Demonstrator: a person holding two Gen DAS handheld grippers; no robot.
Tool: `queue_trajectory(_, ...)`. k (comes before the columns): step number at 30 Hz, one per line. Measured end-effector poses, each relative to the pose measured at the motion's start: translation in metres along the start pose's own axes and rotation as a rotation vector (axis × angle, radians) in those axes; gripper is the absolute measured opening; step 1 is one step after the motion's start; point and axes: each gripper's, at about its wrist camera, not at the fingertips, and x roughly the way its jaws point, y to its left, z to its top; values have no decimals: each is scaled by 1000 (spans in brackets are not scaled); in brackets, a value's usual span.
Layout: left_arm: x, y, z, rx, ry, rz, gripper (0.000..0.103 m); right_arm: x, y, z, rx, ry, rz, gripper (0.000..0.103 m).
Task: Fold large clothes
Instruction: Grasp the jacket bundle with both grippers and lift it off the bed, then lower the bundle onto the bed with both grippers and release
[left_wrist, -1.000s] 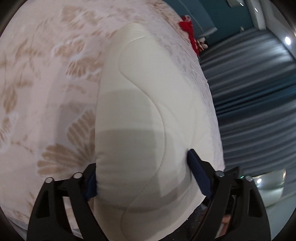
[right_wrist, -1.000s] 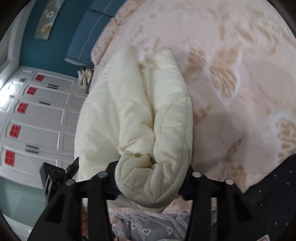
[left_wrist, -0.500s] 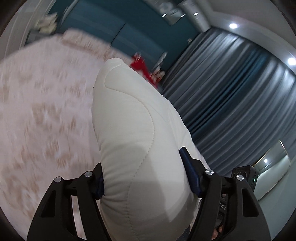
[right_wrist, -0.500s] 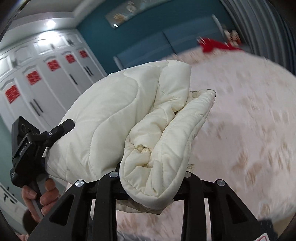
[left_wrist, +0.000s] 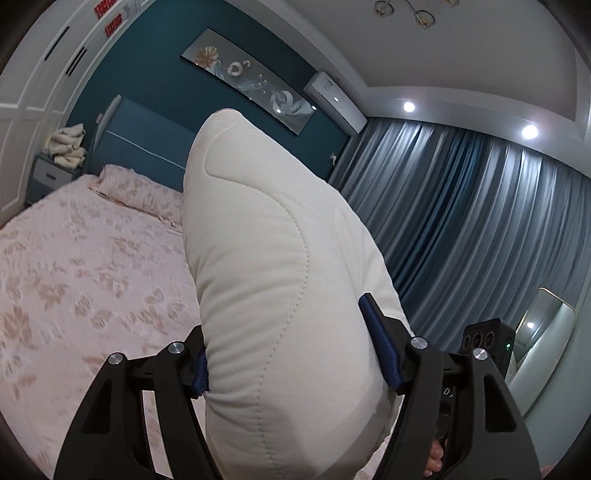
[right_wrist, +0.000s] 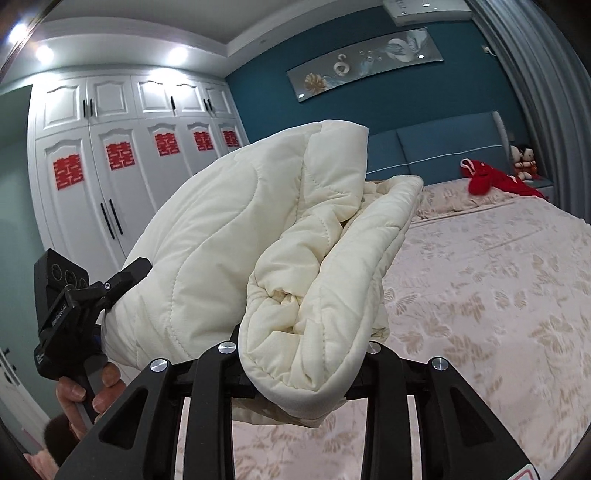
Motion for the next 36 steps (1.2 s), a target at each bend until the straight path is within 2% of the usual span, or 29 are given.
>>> queue_trajectory(7, 25, 70, 5, -35, 6, 38, 67, 82, -17, -21, 13, 64, -27, 30)
queue_trajectory(14, 65, 147, -25, -116, 69, 77, 67, 153, -47, -69, 42, 173, -78, 30)
queue_trajectory(20, 99, 213, -71, -225, 151, 103, 67, 194, -73, -111, 69, 263, -117, 30)
queue_trajectory(26, 113, 254, -129, -307, 221, 134, 67, 223, -104, -168, 120, 380, -163, 30)
queue_trajectory(28, 116, 265, -149, -331, 256, 151, 67, 225, -112, -184, 138, 390, -162, 31)
queue_trajectory(31, 114, 281, -177, -351, 295, 182, 70, 224, -119, -194, 170, 395, -147, 40)
queue_trajectory(32, 112, 282, -181, -350, 297, 182, 72, 224, -120, -195, 177, 397, -147, 47)
queue_trajectory(36, 101, 286, -187, -363, 313, 212, 80, 208, -126, -193, 246, 404, -148, 58)
